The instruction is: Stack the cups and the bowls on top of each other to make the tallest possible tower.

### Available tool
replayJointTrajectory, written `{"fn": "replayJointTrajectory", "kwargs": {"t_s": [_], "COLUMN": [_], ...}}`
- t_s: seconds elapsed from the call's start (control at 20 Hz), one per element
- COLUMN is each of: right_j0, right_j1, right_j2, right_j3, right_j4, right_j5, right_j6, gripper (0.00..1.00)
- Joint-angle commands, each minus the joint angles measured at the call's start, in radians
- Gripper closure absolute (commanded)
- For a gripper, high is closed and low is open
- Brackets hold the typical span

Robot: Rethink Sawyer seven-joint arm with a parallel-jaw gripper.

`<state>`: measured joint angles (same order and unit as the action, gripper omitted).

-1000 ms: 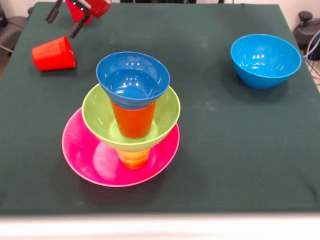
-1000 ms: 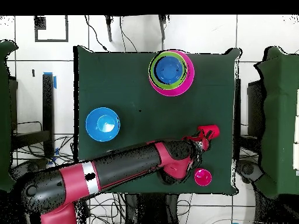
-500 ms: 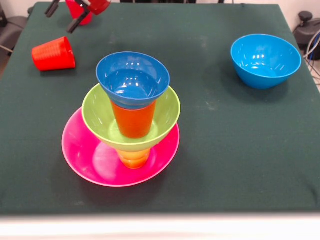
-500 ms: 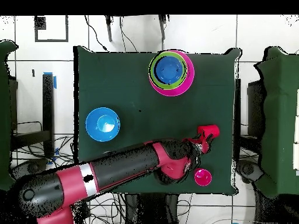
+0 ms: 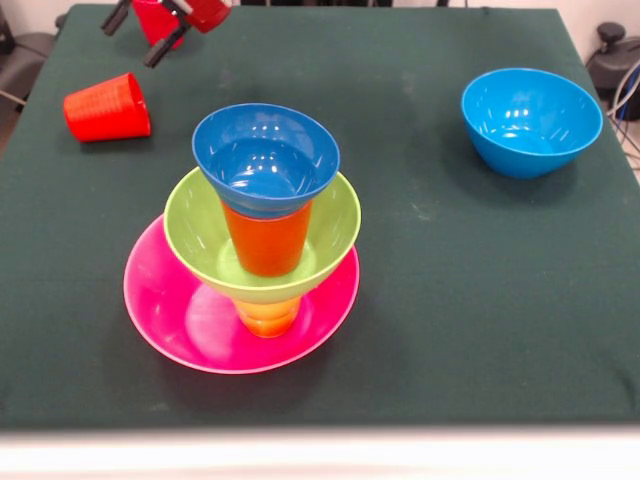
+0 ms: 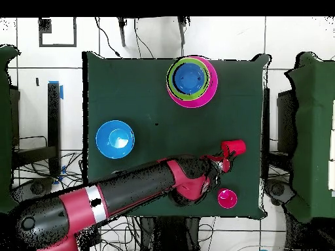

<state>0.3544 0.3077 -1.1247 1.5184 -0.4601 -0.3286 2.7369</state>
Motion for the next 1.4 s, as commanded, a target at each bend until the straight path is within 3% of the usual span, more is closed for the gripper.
{"fn": "replayJointTrajectory", "kwargs": {"t_s": [0.05, 0.65, 1.4], "right_j0": [0.019, 0.039, 0.046], "right_j1": [-0.014, 0.052, 0.184], "right_j2": [0.226, 0.184, 0.087], "right_j3": [-0.068, -0.08, -0.108], "right_j4": [-0.028, 0.043, 0.191], "right_j5": [0.063, 0.026, -0.059], "right_j6": [-0.028, -0.021, -0.03], "gripper": [0.0, 0.0, 0.0]}}
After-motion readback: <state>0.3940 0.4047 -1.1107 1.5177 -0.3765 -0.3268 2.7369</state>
